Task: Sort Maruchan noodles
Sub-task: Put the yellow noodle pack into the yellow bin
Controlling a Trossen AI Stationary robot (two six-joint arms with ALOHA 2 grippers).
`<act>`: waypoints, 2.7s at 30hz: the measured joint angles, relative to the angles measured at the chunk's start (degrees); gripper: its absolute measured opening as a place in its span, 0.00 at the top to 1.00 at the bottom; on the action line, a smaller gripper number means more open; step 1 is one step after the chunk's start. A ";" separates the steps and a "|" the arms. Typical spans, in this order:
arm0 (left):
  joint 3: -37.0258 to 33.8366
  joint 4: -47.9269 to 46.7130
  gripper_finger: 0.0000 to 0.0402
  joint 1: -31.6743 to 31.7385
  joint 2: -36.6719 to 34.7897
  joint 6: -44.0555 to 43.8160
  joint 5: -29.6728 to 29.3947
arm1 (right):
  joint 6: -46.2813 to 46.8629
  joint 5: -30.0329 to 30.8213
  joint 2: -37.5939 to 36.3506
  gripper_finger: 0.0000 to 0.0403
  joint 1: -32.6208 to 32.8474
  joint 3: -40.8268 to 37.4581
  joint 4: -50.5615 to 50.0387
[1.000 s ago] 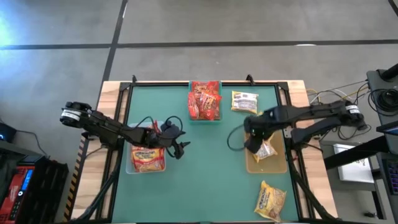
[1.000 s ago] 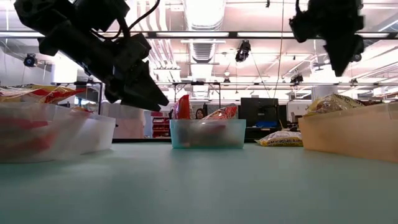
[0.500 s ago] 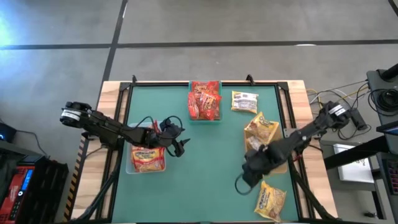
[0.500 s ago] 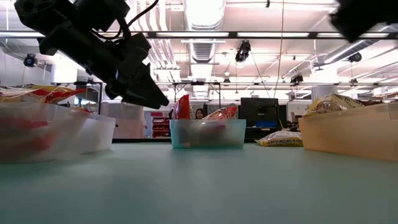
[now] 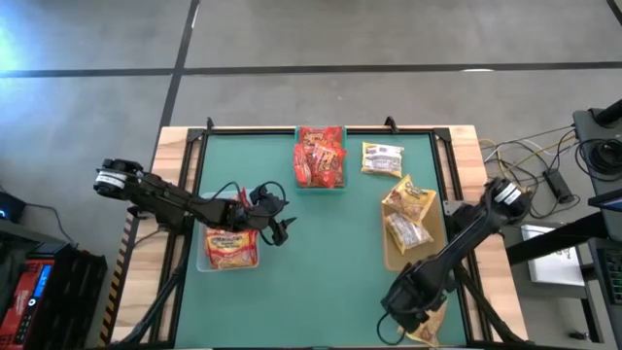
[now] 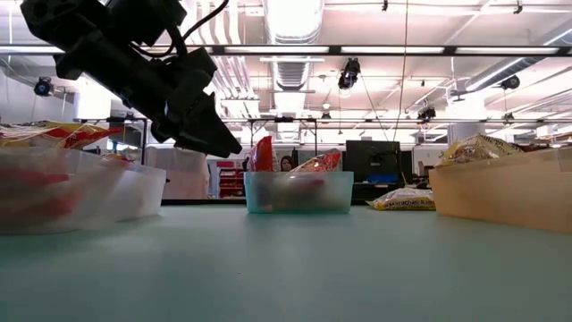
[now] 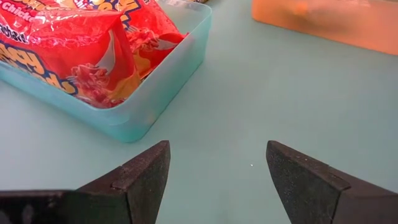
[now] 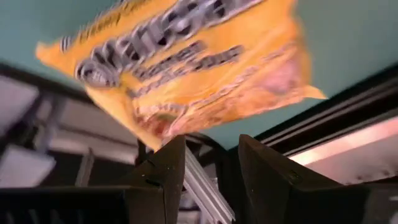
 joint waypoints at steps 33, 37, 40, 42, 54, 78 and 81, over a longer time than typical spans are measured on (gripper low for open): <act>0.00 0.04 0.38 0.00 0.00 0.00 0.09 | -42.92 30.91 6.54 0.65 -2.88 6.03 11.75; 0.00 0.04 0.38 0.00 0.00 -0.02 0.11 | -55.31 43.49 6.89 0.65 -4.83 7.46 19.21; 0.00 0.04 0.38 0.00 0.00 -0.22 0.12 | -61.56 49.67 6.81 0.65 -6.48 9.40 22.94; 0.00 0.04 0.38 0.00 0.00 -0.22 0.59 | -63.05 50.04 6.80 0.65 -7.43 11.11 21.84; 0.00 1.40 0.38 0.05 0.00 -3.62 5.48 | -52.12 45.77 6.67 0.65 -5.79 13.95 15.72; 0.00 16.17 0.38 -3.19 7.72 -13.40 23.70 | -41.47 42.98 13.12 0.65 -2.16 10.70 16.51; 0.00 16.73 0.38 -3.42 7.86 -13.38 24.57 | -43.06 44.88 13.94 0.65 -2.18 10.67 16.88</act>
